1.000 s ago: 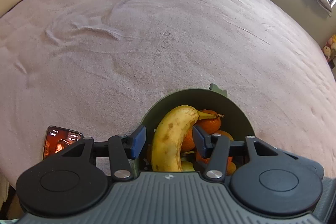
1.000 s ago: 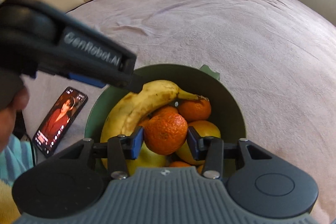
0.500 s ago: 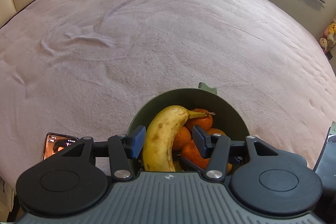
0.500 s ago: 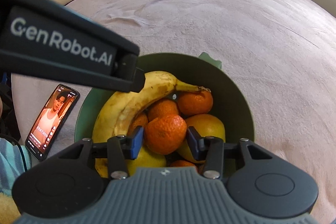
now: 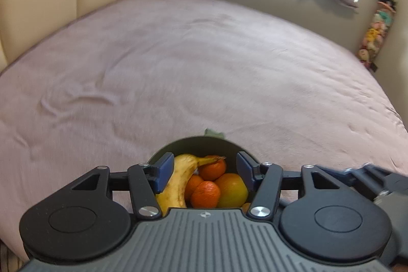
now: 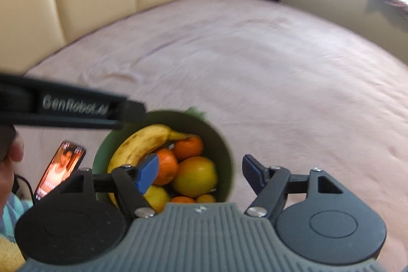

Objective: Organize fruits

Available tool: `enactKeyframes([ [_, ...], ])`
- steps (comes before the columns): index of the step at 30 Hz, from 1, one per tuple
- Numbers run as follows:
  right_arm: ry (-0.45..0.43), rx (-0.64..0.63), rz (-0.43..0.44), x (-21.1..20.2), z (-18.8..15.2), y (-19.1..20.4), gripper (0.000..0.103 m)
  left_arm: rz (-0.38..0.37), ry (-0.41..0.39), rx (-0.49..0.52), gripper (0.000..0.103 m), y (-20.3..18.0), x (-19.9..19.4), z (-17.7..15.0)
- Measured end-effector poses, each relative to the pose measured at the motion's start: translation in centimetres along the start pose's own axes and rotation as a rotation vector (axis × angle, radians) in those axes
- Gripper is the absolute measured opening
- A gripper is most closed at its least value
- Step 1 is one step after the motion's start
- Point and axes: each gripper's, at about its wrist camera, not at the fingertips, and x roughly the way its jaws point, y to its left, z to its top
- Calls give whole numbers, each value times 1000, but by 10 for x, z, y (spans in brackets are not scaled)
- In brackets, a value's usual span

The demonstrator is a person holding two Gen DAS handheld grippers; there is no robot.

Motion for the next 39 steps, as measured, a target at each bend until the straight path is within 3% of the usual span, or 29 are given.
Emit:
enactKeyframes([
  [7,-126,56,-172,-65,-25,-12,89,-74,-166,128,89,-30,-39,-18],
  [12,-183,54,-277,-100,-50,-14,97,-82,-262,208,93,-51,-57,-36],
  [18,-201,113,-328,-117,-82,-13,99,-74,-293,248,95,-58,-65,-61],
  [25,-173,185,-319,-112,-106,-12,99,-93,-273,268,96,-63,-67,-91],
  [39,-70,251,-335,-89,-123,-29,99,-33,-37,270,97,-60,-28,-107],
])
